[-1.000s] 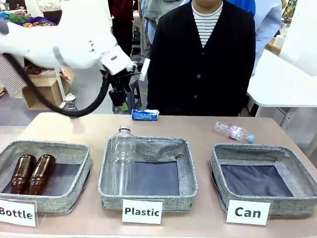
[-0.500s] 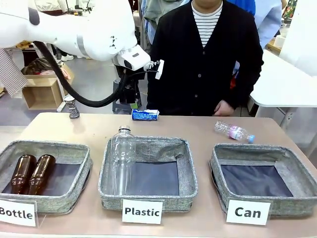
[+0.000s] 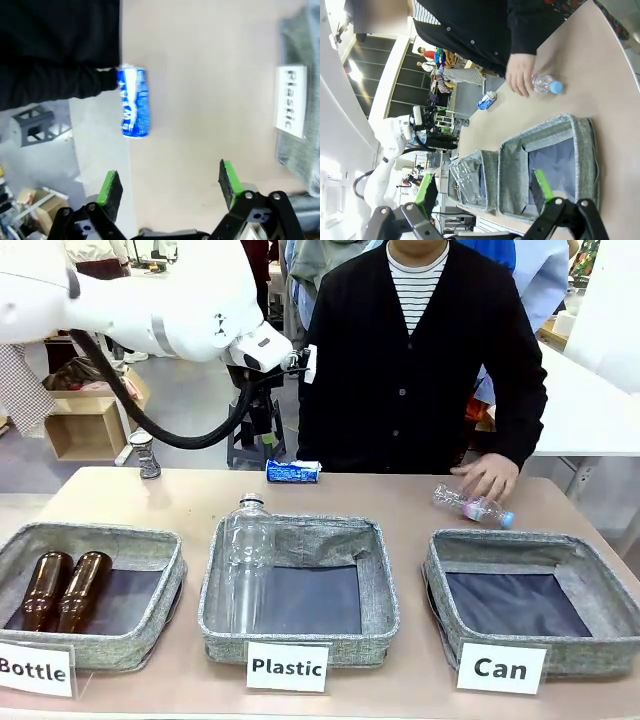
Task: Sort the can waste into the basket.
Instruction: Pick up the can waste from the table and place it in the right Fabric basket.
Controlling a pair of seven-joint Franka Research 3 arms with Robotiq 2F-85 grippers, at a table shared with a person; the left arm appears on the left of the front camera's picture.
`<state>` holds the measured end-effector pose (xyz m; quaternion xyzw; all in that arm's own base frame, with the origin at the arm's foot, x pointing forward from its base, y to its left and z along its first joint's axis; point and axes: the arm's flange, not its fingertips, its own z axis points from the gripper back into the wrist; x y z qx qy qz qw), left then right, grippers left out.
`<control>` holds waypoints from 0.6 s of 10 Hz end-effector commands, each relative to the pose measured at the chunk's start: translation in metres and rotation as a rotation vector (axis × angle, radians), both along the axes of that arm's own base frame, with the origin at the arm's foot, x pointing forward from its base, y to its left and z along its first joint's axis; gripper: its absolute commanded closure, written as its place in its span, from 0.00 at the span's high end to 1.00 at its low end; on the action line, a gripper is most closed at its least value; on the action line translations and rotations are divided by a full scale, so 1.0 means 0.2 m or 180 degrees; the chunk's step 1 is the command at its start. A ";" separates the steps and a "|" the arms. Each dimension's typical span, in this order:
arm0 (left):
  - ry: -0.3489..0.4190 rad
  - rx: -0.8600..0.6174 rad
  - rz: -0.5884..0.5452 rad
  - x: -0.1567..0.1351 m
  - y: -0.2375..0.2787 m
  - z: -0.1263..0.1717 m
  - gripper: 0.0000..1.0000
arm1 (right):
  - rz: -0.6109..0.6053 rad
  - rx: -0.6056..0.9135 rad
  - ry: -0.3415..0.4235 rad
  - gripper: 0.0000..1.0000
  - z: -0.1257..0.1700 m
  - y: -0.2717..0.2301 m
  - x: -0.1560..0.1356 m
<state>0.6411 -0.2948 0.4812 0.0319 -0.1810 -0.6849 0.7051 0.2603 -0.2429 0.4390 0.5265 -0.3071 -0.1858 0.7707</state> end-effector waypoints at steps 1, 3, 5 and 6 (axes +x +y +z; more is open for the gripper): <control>0.0092 -0.0107 0.0027 0.25 -0.10 -0.14 1.00 | -0.0007 0.0002 -0.0121 1.00 0.00 0.00 0.01; 0.0102 0.0018 0.0075 0.36 -0.12 -0.27 1.00 | -0.0007 0.0002 -0.0121 1.00 0.00 0.00 0.01; 0.0126 0.0156 -0.0010 0.44 -0.17 -0.41 1.00 | -0.0007 0.0002 -0.0121 1.00 0.00 0.00 0.01; 0.0246 0.0249 -0.0024 0.48 -0.19 -0.48 1.00 | -0.0007 0.0002 -0.0121 1.00 0.00 0.00 0.01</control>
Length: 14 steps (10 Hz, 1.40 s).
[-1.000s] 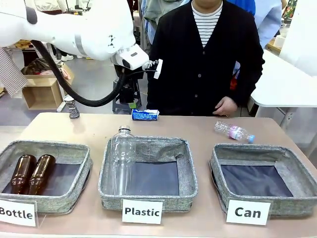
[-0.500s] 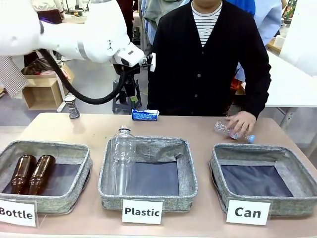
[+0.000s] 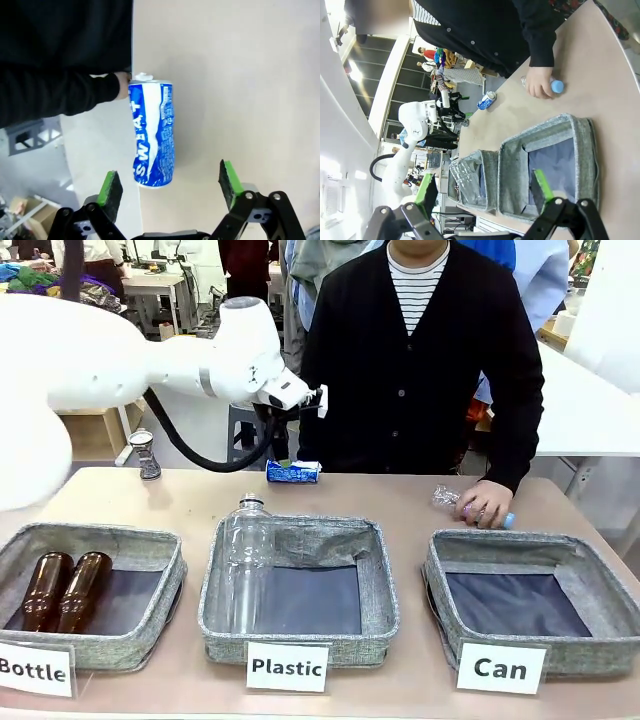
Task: Sort the can waste into the basket.
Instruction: Pick up the can waste from the table and place it in the right Fabric basket.
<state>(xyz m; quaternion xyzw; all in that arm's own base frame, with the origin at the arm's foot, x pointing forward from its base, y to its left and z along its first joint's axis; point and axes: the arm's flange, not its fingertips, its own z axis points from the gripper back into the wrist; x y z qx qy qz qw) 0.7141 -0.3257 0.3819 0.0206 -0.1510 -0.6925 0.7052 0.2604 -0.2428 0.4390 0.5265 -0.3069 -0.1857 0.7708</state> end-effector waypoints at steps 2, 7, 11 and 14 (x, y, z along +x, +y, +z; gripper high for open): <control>0.0201 0.0285 -0.0006 0.16 -0.06 -0.12 1.00 | -0.0008 0.0002 -0.0121 1.00 0.00 -0.01 0.01; 0.0224 0.0253 -0.0203 0.27 -0.06 -0.34 1.00 | -0.0008 0.0002 -0.0121 1.00 0.00 -0.01 0.01; 0.0278 0.0115 -0.0290 0.29 0.00 -0.27 0.00 | -0.0008 0.0002 -0.0121 1.00 0.00 -0.01 0.01; 0.0202 -0.0173 -0.0251 0.32 0.15 -0.13 0.00 | -0.0008 0.0002 -0.0121 1.00 0.00 -0.01 0.01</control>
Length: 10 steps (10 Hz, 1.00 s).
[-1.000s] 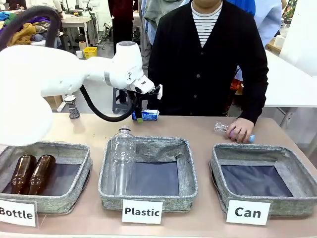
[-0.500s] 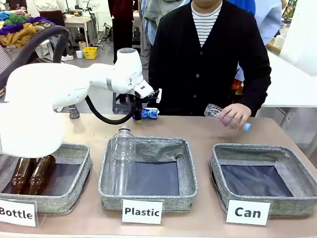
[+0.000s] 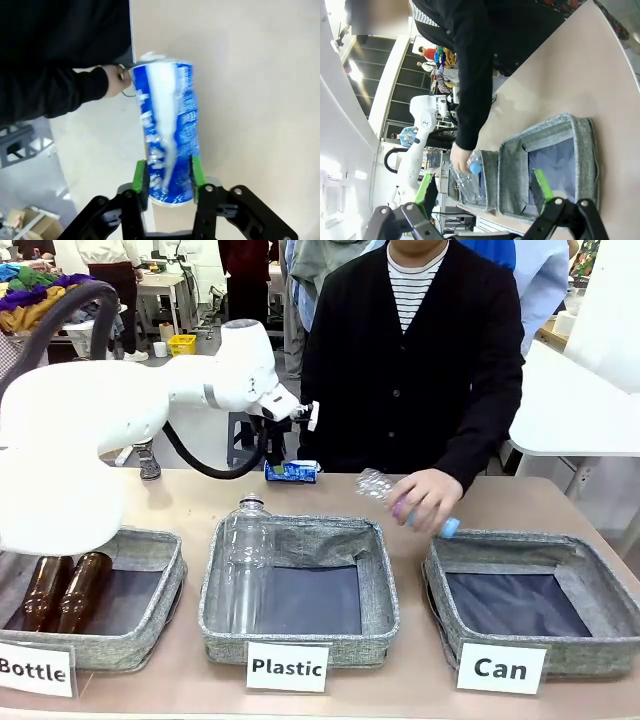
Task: Sort the can waste into the basket.
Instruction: Pick up the can waste from the table and place it in the right Fabric basket.
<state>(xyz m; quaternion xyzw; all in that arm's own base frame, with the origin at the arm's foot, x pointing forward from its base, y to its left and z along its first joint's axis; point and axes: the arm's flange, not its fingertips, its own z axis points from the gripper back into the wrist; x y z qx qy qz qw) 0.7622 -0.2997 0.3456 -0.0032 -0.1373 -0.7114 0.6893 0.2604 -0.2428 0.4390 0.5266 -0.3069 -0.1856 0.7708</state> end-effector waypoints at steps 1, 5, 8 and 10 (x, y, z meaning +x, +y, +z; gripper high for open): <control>-0.0017 -0.0204 -0.0070 0.06 0.12 0.14 0.00 | -0.0009 0.0002 -0.0121 1.00 0.00 -0.01 0.01; 0.0169 -0.0637 -0.0510 -0.21 0.66 0.71 0.00 | -0.0009 0.0002 -0.0121 1.00 0.00 -0.01 0.01; 0.0436 -0.1059 -0.0274 -0.44 1.16 1.09 0.00 | -0.0009 0.0002 -0.0121 1.00 0.00 -0.01 0.01; 0.0598 -0.1449 -0.0193 -0.68 1.43 1.18 0.59 | -0.0009 0.0002 -0.0121 1.00 0.00 -0.01 0.01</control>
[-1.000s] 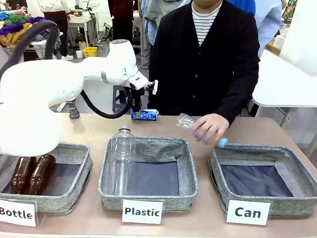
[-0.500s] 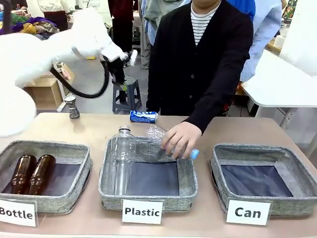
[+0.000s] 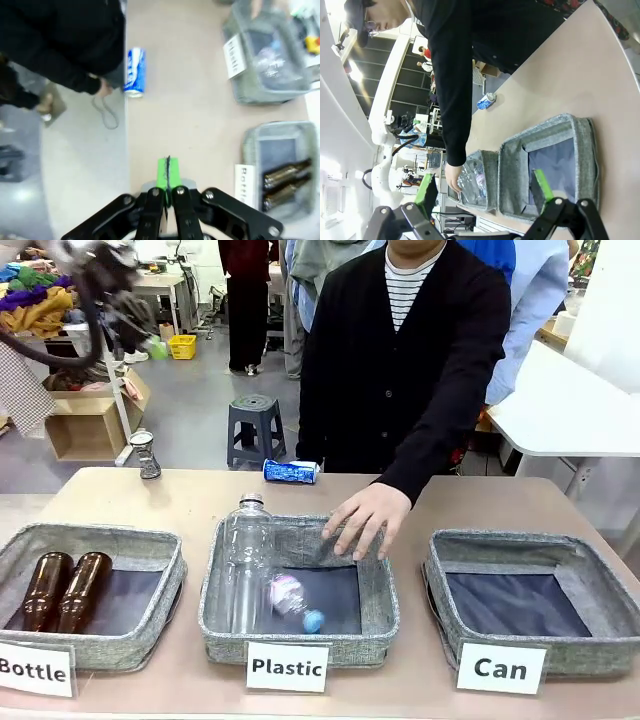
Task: Sort the can waste into the basket.
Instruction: Pick up the can waste from the table and place it in the right Fabric basket.
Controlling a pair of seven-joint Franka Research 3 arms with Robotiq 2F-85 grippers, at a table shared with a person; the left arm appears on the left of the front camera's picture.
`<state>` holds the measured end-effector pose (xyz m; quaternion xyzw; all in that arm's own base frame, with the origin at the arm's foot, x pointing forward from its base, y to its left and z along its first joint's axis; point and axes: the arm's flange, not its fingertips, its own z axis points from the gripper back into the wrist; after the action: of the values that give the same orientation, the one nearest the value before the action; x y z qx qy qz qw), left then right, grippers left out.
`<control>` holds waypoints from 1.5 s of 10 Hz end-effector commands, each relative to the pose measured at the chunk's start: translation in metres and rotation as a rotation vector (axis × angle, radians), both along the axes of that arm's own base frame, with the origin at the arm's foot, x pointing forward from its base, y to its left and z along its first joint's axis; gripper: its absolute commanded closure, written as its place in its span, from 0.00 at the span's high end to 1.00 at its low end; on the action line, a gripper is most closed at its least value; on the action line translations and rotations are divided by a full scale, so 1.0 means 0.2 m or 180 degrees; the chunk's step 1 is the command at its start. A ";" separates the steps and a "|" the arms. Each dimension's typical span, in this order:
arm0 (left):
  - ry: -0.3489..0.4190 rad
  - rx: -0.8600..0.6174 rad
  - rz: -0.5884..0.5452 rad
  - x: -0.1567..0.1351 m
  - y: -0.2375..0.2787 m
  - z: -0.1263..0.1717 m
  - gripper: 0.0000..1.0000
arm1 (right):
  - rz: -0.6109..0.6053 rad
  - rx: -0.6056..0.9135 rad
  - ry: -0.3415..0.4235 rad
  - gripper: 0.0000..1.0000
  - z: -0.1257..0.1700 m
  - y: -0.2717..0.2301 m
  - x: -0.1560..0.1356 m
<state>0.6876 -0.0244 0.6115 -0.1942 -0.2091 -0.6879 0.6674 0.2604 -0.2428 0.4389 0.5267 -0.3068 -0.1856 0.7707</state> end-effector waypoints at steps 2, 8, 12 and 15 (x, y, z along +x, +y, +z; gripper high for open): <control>0.0041 -0.0380 0.0182 -0.55 0.22 -0.16 1.00 | -0.0009 0.0001 -0.0121 1.00 0.00 -0.01 0.01; -0.0023 -0.0472 0.0281 -0.80 0.36 -0.29 1.00 | -0.0009 0.0001 -0.0121 1.00 0.00 -0.01 0.01; -0.0206 0.0104 0.0456 -0.64 -0.06 -0.31 1.00 | -0.0009 0.0001 -0.0121 1.00 0.00 -0.01 0.01; -0.0316 0.0629 0.0308 -0.40 -0.53 -0.38 1.00 | -0.0009 0.0001 -0.0121 1.00 0.00 -0.01 0.01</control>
<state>0.5842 -0.1138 0.5361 -0.1044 -0.2118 -0.6745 0.6994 0.2604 -0.2428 0.4392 0.5267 -0.3069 -0.1853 0.7708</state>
